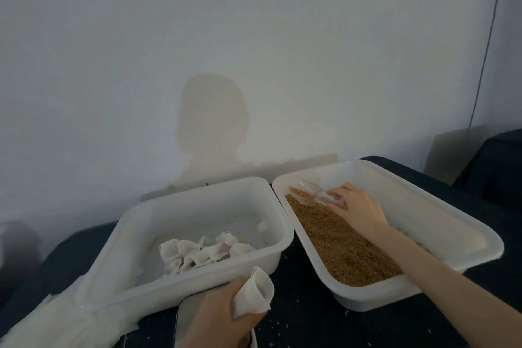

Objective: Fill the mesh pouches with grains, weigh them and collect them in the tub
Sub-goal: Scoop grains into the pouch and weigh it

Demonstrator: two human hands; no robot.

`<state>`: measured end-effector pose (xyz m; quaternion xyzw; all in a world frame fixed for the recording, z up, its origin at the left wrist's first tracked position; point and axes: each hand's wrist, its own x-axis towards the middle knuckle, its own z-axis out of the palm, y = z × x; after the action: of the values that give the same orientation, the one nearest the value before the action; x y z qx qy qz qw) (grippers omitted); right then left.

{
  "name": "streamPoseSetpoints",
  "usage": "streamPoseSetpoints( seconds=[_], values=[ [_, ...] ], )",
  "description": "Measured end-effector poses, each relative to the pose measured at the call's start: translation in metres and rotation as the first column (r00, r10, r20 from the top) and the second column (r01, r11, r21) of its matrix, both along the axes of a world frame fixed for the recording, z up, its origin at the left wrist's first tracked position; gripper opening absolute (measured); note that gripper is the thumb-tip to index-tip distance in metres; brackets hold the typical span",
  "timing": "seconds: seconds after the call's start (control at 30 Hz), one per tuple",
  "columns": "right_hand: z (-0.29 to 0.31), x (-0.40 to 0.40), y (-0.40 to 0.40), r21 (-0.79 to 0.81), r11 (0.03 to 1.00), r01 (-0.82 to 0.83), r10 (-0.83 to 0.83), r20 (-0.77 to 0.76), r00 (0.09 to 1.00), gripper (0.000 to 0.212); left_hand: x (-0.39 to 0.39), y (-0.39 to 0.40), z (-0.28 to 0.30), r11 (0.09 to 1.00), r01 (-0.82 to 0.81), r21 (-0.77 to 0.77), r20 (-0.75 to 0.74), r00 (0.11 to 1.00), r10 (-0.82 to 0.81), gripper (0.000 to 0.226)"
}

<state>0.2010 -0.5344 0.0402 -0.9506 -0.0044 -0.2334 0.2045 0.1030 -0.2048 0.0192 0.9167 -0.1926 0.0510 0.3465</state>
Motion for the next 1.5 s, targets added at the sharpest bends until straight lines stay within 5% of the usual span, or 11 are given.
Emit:
streamPoseSetpoints(
  seconds=[0.13,0.3,0.43,0.57,0.93,1.5],
  values=[
    [0.015,-0.007,0.007,0.062,0.995,-0.073,0.07,0.043,0.997,0.031,0.002,0.021,-0.002,0.999,0.024,-0.027,-0.132,0.991,-0.028,0.028],
    [0.037,-0.026,0.035,0.22,0.933,-0.284,0.283,0.037,0.958,0.028,0.008,0.042,0.0,0.992,-0.12,-0.043,-0.09,0.989,0.116,0.031],
    [0.056,-0.045,0.062,0.381,0.764,-0.521,0.578,-0.043,0.815,0.023,0.001,0.065,0.007,0.979,-0.175,-0.1,-0.07,0.983,0.169,0.036],
    [0.067,-0.055,0.081,0.303,0.708,-0.638,0.695,-0.141,0.705,0.025,-0.002,0.081,0.012,0.969,-0.222,-0.11,-0.054,0.975,0.217,0.033],
    [0.07,-0.06,0.094,0.23,0.692,-0.685,0.722,-0.218,0.656,0.035,-0.005,0.107,0.011,0.96,-0.246,-0.131,-0.075,0.968,0.238,0.038],
    [0.064,-0.068,0.117,0.207,0.68,-0.704,0.727,-0.316,0.609,0.029,-0.011,0.089,0.021,0.975,-0.106,0.197,-0.02,0.993,0.113,0.051]
  ],
)
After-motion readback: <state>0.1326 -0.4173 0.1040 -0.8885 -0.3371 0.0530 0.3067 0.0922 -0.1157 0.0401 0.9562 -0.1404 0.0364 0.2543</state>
